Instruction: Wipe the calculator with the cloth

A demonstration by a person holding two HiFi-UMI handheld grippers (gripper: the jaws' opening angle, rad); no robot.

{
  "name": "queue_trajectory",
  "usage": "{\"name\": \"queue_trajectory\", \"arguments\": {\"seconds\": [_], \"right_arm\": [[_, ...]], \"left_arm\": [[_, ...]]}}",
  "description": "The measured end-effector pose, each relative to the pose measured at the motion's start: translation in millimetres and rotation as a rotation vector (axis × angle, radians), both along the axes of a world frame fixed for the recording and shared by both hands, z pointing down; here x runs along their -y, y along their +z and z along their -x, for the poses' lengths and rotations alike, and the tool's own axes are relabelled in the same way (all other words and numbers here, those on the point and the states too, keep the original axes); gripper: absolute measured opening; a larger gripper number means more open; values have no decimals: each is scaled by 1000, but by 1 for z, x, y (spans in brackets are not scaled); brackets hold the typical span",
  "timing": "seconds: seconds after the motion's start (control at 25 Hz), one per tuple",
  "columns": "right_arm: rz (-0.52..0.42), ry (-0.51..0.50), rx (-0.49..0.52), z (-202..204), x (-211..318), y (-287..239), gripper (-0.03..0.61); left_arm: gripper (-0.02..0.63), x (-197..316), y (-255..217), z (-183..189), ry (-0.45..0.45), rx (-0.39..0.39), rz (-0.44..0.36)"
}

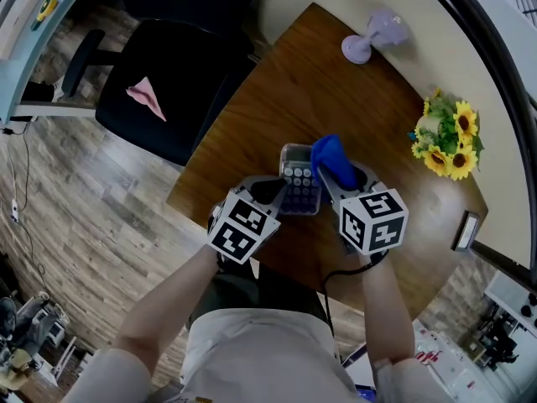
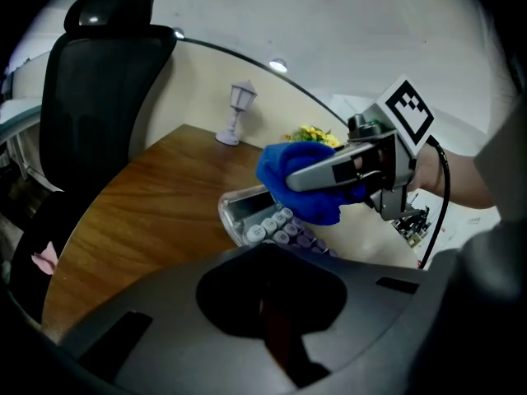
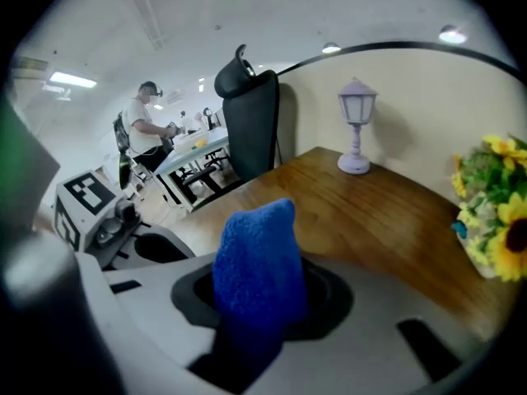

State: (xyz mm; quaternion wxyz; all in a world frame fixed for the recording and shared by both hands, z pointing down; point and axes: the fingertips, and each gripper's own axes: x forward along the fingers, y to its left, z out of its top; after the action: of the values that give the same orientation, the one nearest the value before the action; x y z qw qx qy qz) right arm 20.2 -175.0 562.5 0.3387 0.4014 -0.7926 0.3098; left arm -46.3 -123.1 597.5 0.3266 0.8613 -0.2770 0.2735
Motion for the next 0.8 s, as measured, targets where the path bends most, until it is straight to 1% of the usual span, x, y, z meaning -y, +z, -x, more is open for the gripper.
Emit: {"name": "queue_trajectory", "arguments": {"seconds": [0.16,0.28,0.4,0.48,0.6,0.72,0.8], "right_arm": [[7,-54,113,43,-5,-13,135],[49,-71,144,61,-11,-4,135],[96,-69,128,62,-21,13,135],[107,-58,131,60,-25,19,135],[97,-75,116,53,-27,21,133],[86,-116,67,45,-28,22,133],[84,-118,53,39,-29,22,133]], "left_arm": [[2,0,-1,1,17,0,-7],[2,0,0,-1,29,-9,-7],[2,0,-1,-1,37,-19,-10],[2,0,-1,-1,44,-16,-20],[2,-1,-1,0,54,4,-41],[2,-1,0,-1,59,0,-47],[2,-1,0,0,66,-5,-47]]}}
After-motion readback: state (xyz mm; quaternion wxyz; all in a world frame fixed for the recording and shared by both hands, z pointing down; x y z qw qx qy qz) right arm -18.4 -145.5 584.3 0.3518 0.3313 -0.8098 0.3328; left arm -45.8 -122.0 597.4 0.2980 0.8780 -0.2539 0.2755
